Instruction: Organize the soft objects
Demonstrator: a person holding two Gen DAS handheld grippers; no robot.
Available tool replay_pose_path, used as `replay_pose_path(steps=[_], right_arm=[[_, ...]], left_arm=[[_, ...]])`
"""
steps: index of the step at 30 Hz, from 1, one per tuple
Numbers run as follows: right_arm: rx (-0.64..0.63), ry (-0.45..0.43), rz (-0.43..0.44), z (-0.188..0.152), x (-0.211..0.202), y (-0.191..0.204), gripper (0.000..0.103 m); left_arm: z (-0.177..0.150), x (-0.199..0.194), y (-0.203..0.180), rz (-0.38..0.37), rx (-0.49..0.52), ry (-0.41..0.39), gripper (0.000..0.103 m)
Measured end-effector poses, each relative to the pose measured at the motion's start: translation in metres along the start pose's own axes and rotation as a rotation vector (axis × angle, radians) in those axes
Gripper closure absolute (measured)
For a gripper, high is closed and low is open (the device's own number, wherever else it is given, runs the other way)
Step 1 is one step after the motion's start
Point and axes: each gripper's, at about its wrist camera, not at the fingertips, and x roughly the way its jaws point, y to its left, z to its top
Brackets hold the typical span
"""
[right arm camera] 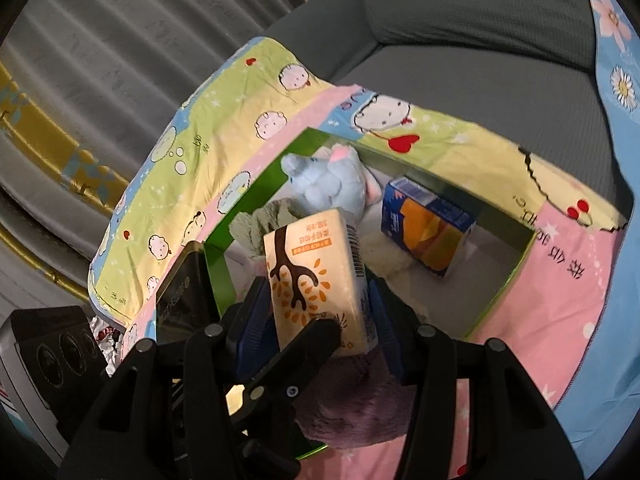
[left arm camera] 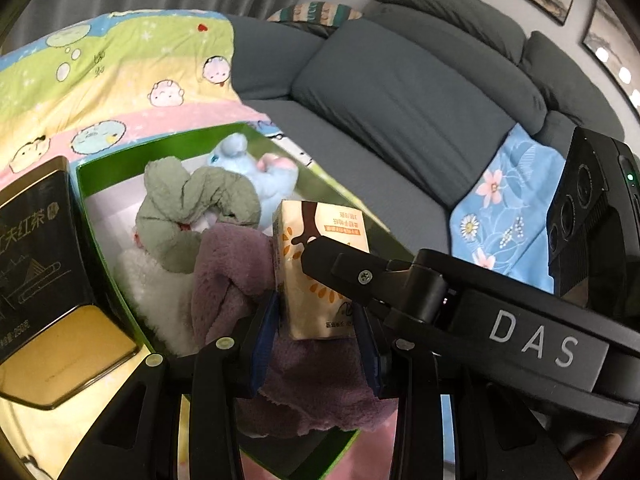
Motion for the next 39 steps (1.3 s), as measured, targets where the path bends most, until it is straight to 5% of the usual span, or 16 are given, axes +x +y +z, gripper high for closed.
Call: replay_pose_path(steps=[19,24,29,39], right_arm=[[0.001,-0.005,-0.018,0.002,0.007,-0.010,0.045],[-0.050,-0.114,-0.004,0.003,-0.021,-0.005,0.034],[-0.056,-0.163,0.057,0.001,-0.037,-0.001,0.021],[-0.111,-0.224,0.049,-0.008,-0.060,0.017,0.012]], left_arm=[[-0.005,0.005,-0.002,0.029,-0.010,0.017,0.057],[-0.002,-0.015,-0.007,0.048,-0.013,-0.003,0.031],[-0.001,-0.038,-0.011,0.092,-0.008,-0.052,0.023],[-0.001,-0.079,-0.010,0.217,-0.011,-0.116,0.017]])
